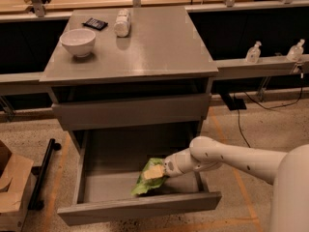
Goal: Place green rice chip bag into middle drawer
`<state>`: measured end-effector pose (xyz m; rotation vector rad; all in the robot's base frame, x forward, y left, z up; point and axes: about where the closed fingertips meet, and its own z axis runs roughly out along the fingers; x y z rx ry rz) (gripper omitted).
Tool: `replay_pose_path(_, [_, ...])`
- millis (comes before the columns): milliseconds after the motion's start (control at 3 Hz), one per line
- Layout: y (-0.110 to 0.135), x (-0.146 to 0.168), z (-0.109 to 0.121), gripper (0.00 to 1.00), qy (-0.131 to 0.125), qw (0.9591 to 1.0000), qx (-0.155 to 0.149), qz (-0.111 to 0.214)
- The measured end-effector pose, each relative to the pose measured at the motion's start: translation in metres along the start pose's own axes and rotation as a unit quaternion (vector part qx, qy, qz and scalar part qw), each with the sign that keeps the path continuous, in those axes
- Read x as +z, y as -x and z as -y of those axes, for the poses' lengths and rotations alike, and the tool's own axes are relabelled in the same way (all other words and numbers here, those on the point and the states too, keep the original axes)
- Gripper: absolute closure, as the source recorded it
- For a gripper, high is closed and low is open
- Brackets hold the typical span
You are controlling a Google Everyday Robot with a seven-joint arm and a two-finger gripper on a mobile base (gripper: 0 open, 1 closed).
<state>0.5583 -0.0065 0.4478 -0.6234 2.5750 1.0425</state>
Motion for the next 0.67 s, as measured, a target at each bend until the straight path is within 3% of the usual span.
replay_pose_path(333, [-0.0007, 0.0017, -0.001, 0.0, 0.001, 1.0, 0.0, -0.001])
replay_pose_path(667, [-0.0007, 0.0018, -0.001, 0.0, 0.001, 1.0, 0.0, -0.001])
